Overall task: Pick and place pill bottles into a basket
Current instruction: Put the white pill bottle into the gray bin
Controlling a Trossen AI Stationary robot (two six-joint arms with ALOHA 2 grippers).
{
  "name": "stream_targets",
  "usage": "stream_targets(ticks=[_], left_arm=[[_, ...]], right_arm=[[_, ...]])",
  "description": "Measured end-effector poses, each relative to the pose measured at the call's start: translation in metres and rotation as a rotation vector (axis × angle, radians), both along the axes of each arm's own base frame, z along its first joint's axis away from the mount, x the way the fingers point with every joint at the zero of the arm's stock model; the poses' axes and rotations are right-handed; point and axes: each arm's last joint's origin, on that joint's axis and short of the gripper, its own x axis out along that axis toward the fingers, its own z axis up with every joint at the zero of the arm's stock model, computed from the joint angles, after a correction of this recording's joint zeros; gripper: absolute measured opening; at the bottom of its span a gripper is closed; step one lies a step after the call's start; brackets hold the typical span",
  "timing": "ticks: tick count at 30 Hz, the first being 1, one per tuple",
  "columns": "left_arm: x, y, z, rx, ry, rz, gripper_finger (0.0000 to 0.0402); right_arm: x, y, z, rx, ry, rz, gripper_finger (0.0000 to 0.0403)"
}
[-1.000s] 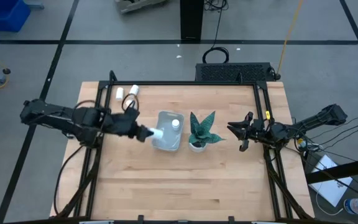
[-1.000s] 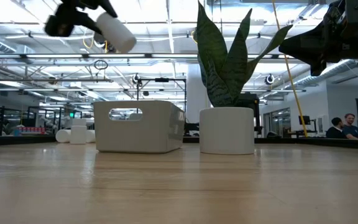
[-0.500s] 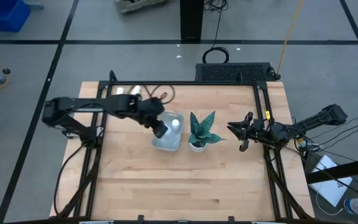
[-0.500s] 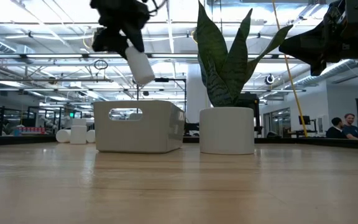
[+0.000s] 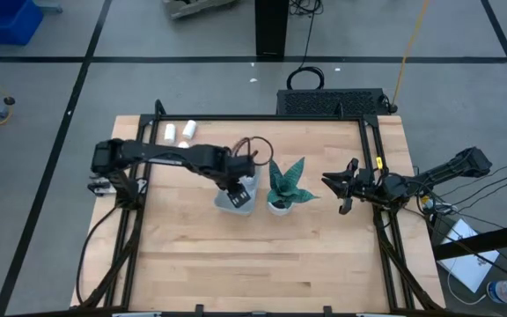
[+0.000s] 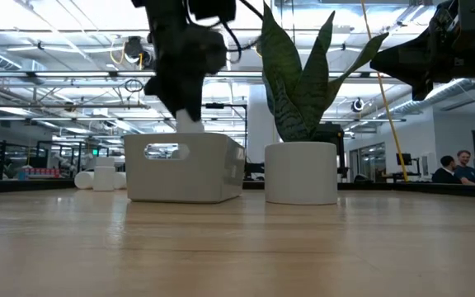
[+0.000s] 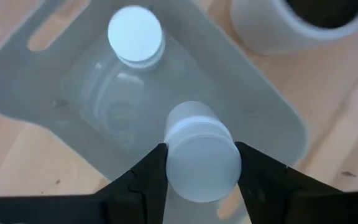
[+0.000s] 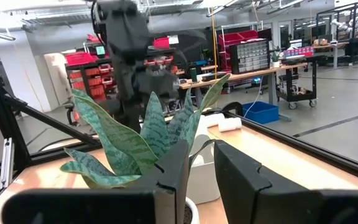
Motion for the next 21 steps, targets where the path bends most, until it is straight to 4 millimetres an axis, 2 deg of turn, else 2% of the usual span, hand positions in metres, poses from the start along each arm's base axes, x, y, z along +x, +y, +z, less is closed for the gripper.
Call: stream_targets(ticks=[3, 7, 12, 21], left_arm=[[0.007, -0.003, -0.012, 0.001, 0.013, -0.005, 0.0181], [0.012, -0.009, -0.024, 0.001, 0.05, -0.024, 0.0165], [0.018, -0.018, -0.037, 0.002, 0.075, -0.037, 0.0165], [0.025, -0.027, -0.05, 0.006, 0.078, -0.047, 0.0207]], right_arm=[[0.0, 0.0, 0.0, 0.0, 0.0, 0.0, 0.0071], [0.0, 0.0, 0.0, 0.0, 0.0, 0.0, 0.0071], [0.0, 0.0, 0.0, 0.0, 0.0, 0.0, 0.0071], [0.0, 0.0, 0.0, 0.0, 0.0, 0.0, 0.0071]])
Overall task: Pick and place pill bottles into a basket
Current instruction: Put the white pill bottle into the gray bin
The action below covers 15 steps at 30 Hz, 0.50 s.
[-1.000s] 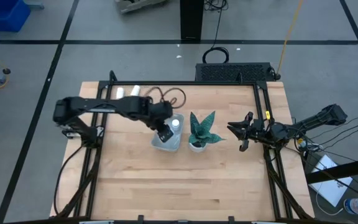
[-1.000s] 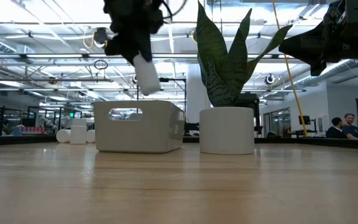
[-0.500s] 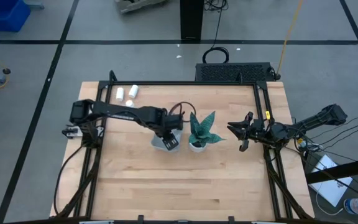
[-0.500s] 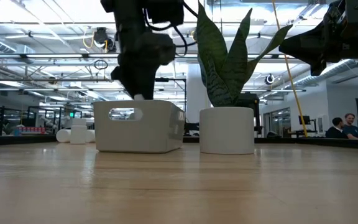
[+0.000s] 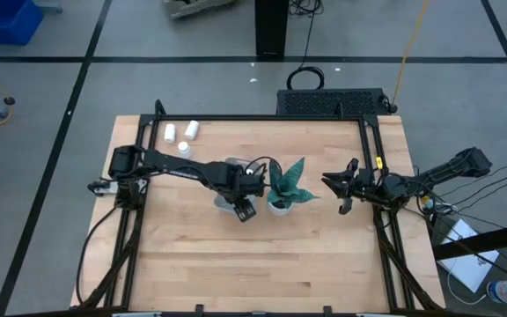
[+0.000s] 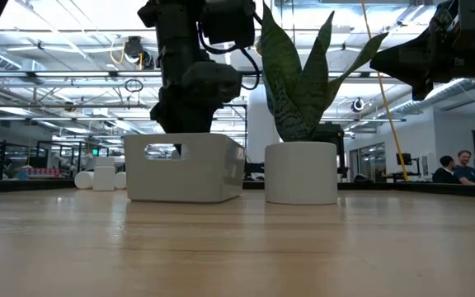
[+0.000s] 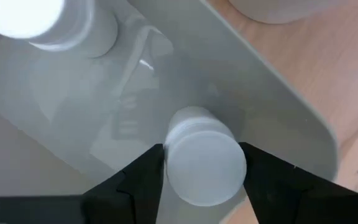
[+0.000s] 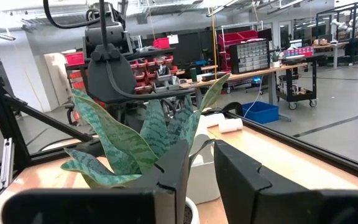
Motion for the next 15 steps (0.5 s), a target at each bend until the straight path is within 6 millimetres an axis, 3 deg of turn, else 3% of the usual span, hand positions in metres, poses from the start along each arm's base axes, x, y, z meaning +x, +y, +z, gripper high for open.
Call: stream_targets(ticks=[15], left_arm=[[-0.007, 0.0, 0.025, -0.03, -0.071, 0.023, 0.0213]], right_arm=[[0.0, 0.0, 0.0, 0.0, 0.0, 0.0, 0.0071]])
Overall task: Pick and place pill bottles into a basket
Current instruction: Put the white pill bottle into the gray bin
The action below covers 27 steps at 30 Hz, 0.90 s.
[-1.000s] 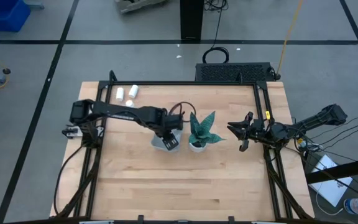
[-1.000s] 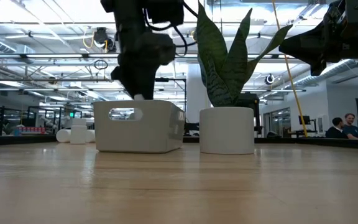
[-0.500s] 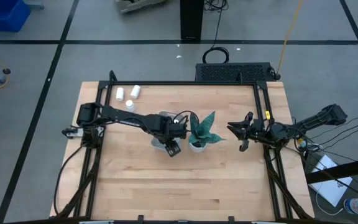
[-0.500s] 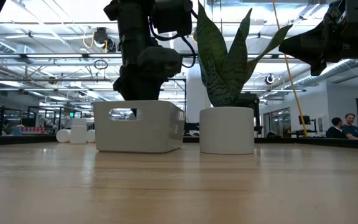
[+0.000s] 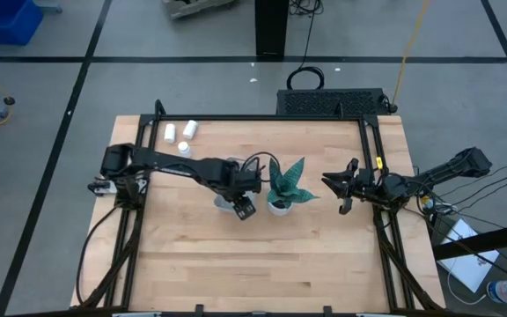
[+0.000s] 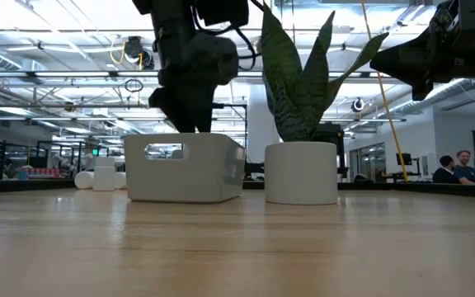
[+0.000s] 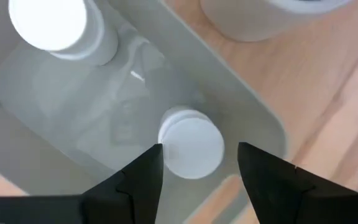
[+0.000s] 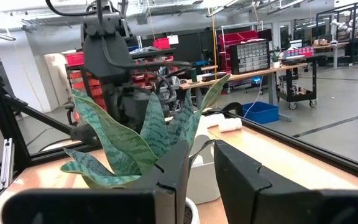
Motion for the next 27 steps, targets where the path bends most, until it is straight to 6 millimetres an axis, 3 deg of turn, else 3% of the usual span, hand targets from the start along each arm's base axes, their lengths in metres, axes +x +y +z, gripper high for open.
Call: stream_targets(ticks=[4, 9, 16, 27], left_arm=[[-0.007, 0.002, 0.014, -0.009, -0.022, 0.022, 0.0214], [-0.028, 0.009, 0.053, 0.037, -0.115, 0.067, 0.0214], [-0.084, 0.042, 0.094, 0.035, -0.049, 0.269, 0.0214], [-0.164, 0.086, 0.133, 0.051, -0.012, 0.462, 0.0214]], right_arm=[[0.0, 0.0, 0.0, 0.0, 0.0, 0.0, 0.0071], [0.0, 0.0, 0.0, 0.0, 0.001, 0.0, 0.0071], [0.0, 0.0, -0.001, -0.002, 0.006, 0.0, 0.0071], [0.0, 0.0, 0.0, 0.001, -0.001, 0.0, 0.0071]])
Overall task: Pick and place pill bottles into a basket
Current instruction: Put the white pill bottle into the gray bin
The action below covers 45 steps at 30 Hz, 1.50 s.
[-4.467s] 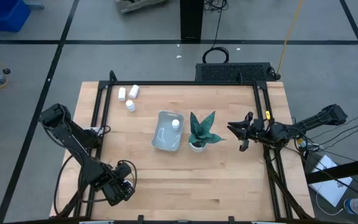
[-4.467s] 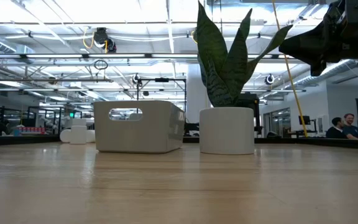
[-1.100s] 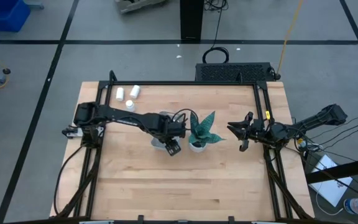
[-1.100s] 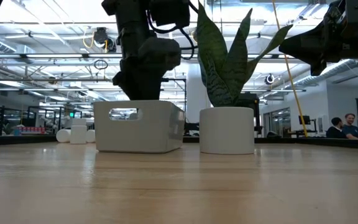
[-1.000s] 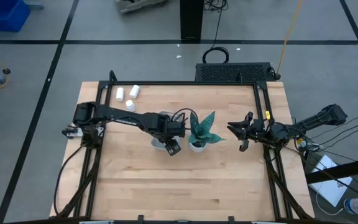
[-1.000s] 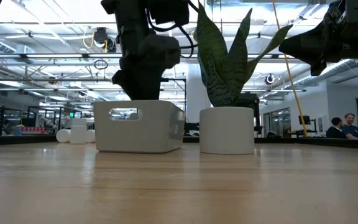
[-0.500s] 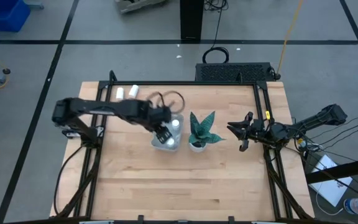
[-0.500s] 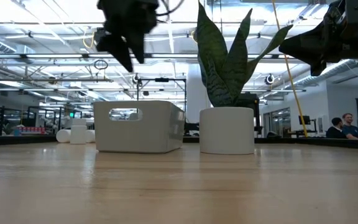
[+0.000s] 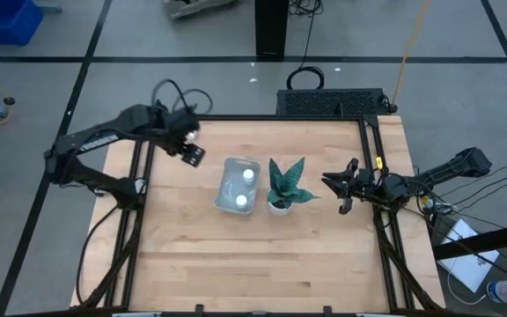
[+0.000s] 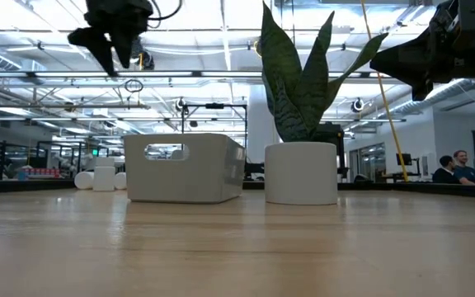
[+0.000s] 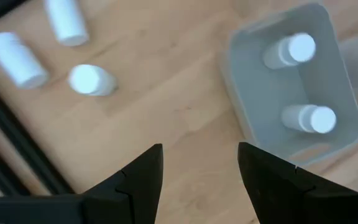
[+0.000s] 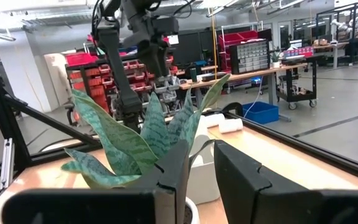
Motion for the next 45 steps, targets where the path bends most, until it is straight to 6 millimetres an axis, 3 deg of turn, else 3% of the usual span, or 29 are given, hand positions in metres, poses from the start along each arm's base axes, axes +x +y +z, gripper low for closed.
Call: stream_targets(ticks=[8, 22, 33, 37, 45], left_arm=[[-0.031, 0.019, 0.009, 0.019, 0.005, 0.079, 0.0214], [-0.045, 0.077, 0.001, -0.001, -0.051, 0.157, 0.0214], [-0.036, 0.114, -0.03, -0.078, 0.027, 0.178, 0.0217], [-0.03, 0.122, -0.05, -0.129, 0.037, 0.176, 0.0248], [-0.039, 0.122, -0.105, -0.261, 0.127, 0.198, 0.0314]], right_arm=[[0.0, 0.0, 0.0, 0.0, 0.0, 0.0, 0.0071], [0.0, 0.0, 0.0, 0.0, 0.0, 0.0, 0.0071], [0.0, 0.0, 0.0, 0.0, 0.0, 0.0, 0.0071], [0.0, 0.0, 0.0, 0.0, 0.0, 0.0, 0.0071], [0.0, 0.0, 0.0, 0.0, 0.0, 0.0, 0.0071]])
